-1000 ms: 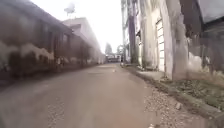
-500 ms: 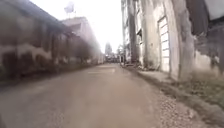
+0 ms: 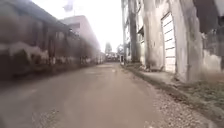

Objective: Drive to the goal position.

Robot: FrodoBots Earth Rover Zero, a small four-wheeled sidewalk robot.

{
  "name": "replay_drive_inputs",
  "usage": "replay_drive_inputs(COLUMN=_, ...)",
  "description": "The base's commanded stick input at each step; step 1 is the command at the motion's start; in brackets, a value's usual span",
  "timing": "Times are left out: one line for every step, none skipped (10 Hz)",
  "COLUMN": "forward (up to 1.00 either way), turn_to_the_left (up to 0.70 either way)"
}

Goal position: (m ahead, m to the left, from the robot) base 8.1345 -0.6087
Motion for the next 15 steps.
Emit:
replay_drive_inputs(forward=0.5, turn_to_the_left=0.01)
replay_drive_inputs(forward=0.5, turn_to_the_left=0.01)
replay_drive_inputs(forward=0.5, turn_to_the_left=0.01)
replay_drive_inputs(forward=0.5, turn_to_the_left=0.01)
replay_drive_inputs(forward=0.5, turn_to_the_left=0.01)
replay_drive_inputs(forward=0.5, turn_to_the_left=0.01)
replay_drive_inputs(forward=0.5, turn_to_the_left=0.01)
replay_drive_inputs(forward=0.5, turn_to_the_left=0.01)
replay_drive_inputs(forward=0.5, turn_to_the_left=0.01)
replay_drive_inputs(forward=0.5, turn_to_the_left=0.01)
replay_drive_inputs(forward=0.5, turn_to_the_left=0.01)
replay_drive_inputs(forward=0.5, turn_to_the_left=0.01)
replay_drive_inputs(forward=0.5, turn_to_the_left=0.01)
replay_drive_inputs(forward=0.5, turn_to_the_left=0.01)
replay_drive_inputs(forward=0.5, turn_to_the_left=0.01)
